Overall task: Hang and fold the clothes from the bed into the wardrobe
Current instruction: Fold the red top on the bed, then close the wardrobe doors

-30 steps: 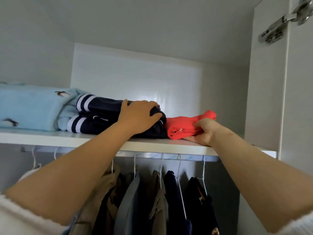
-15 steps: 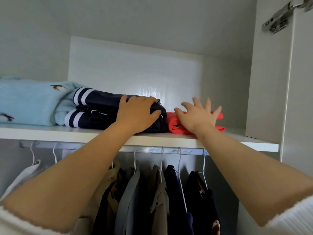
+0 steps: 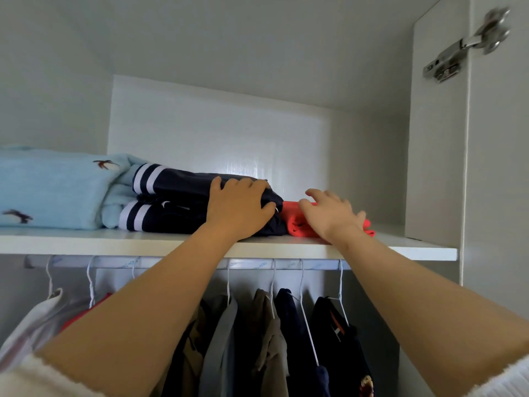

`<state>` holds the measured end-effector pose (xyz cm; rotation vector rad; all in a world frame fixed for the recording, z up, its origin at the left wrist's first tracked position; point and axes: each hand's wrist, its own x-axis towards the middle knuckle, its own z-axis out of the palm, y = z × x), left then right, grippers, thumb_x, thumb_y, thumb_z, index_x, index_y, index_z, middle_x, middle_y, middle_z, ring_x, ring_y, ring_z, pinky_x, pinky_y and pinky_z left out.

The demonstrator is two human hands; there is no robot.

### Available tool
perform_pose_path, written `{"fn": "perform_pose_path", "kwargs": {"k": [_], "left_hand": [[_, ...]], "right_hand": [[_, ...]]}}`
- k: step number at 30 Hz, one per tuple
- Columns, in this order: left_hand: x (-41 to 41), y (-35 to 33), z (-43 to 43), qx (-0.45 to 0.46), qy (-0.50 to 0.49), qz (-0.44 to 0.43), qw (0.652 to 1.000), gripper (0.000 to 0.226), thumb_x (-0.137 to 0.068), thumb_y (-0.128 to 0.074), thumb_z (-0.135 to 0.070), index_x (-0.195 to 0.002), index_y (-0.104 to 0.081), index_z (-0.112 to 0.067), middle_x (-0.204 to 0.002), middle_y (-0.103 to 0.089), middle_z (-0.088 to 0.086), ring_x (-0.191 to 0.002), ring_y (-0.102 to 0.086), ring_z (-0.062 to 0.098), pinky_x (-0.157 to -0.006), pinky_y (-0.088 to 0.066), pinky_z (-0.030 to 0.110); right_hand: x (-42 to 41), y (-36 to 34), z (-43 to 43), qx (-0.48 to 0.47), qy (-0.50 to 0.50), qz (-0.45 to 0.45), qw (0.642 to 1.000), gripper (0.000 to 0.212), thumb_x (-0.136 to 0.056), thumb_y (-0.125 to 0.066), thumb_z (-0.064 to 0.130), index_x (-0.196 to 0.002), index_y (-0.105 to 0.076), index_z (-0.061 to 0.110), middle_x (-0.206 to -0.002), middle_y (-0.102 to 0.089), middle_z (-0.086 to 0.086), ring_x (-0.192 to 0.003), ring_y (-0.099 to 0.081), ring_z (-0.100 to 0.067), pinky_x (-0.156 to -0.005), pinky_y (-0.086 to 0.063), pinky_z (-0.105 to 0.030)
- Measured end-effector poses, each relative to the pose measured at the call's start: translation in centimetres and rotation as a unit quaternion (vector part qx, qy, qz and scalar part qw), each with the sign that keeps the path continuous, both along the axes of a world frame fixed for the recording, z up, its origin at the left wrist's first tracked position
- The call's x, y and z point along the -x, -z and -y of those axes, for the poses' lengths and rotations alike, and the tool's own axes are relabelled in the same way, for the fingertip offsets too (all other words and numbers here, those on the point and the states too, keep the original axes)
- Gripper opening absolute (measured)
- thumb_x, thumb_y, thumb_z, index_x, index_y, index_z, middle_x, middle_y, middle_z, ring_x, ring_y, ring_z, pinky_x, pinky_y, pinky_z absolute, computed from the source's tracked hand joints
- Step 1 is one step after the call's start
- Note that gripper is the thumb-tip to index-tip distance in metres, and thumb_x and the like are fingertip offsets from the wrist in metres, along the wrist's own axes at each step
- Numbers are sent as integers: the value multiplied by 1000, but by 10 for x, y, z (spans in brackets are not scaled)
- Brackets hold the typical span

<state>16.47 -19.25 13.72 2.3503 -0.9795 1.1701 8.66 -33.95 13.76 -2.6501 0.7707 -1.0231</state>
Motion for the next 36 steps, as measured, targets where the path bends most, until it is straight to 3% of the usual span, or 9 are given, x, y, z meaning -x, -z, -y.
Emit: {"fn": "perform_pose_path", "kwargs": {"k": [6,14,24,29,32,36], "left_hand": [[30,5,-29,36,62,-40,997,45,-91,-47,-38,-134,-42,-27,-136,-47,-4,-126,-41,20,-107,-25,43],[106,31,-104,86,68,-94,990,36,-93,-46,-26,-129,-48,-21,-125,-56,1,-115,-50,20,-95,-41,39],[217,86,-218,109,50,-161,980,37,-93,-47,-24,-129,-46,-20,-123,-58,2,-106,-55,24,-92,-43,37],[250,101,-280,180,48,-155,970,35,-90,-52,-20,-125,-50,-19,-114,-62,1,-105,-56,23,-90,-42,31],[260,107,-323,195,32,-125,972,33,-90,-53,-16,-123,-53,-18,-110,-64,1,-104,-56,22,-78,-34,21],[276,102,-384,172,-4,-60,983,31,-89,-52,-16,-120,-58,-13,-109,-65,7,-105,-56,27,-86,-40,31]], "right_hand": [[32,18,-41,-14,-59,56,997,44,-88,-33,42,-132,-40,42,-151,-25,8,-140,-17,-24,-107,-10,-56],[109,28,-118,-60,-138,127,980,36,-87,-39,34,-121,-50,32,-131,-47,5,-121,-38,-23,-101,-22,-48],[203,88,-220,-102,-200,63,972,39,-91,-42,38,-129,-41,29,-135,-47,2,-120,-43,-25,-100,-24,-43],[227,101,-277,-134,-227,44,964,37,-91,-44,37,-127,-44,28,-131,-50,0,-118,-45,-26,-97,-27,-43],[234,106,-316,-142,-258,39,955,37,-92,-45,36,-128,-44,26,-129,-50,-2,-118,-46,-25,-102,-32,-45],[233,102,-374,-149,-305,62,938,37,-92,-44,32,-129,-44,23,-126,-53,-5,-113,-51,-26,-101,-37,-45]]}}
